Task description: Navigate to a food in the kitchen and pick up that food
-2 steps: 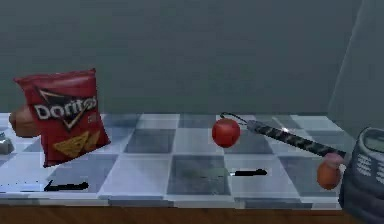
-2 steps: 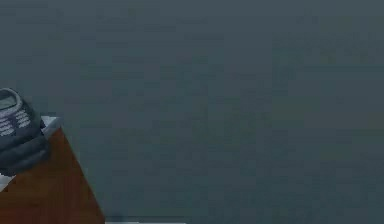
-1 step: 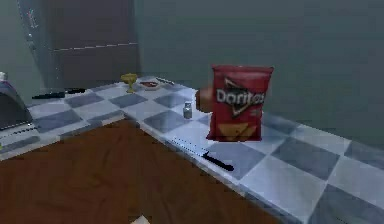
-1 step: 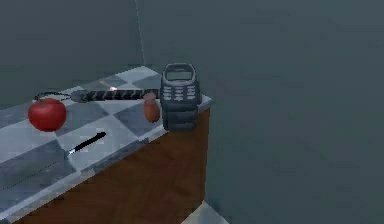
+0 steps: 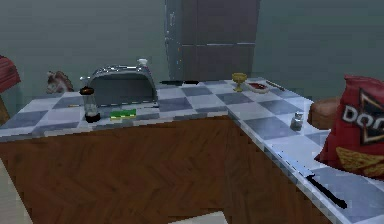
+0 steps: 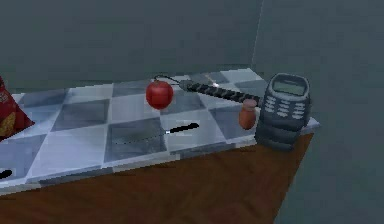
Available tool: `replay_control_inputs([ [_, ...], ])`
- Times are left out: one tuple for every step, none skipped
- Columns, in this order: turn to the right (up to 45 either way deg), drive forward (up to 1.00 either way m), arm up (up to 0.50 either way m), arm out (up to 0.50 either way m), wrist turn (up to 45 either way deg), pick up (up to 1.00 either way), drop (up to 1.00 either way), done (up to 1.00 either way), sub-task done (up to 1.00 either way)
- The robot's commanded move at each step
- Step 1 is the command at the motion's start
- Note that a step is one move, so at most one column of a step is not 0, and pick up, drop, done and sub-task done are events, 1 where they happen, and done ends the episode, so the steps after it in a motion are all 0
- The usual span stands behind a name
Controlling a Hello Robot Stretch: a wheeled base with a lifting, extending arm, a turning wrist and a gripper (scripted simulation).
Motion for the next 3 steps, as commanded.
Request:
replay_control_inputs([
  [0.0, 0.0, 0.5, 0.0, 0.0, 0.0, 0.0, 0.0, 0.0],
  [0.0, 0.0, 0.38, 0.0, 0.0, 0.0, 0.0, 0.0, 0.0],
  [0.0, 0.0, 0.0, 0.46, 0.0, 0.0, 0.0, 0.0, 0.0],
])
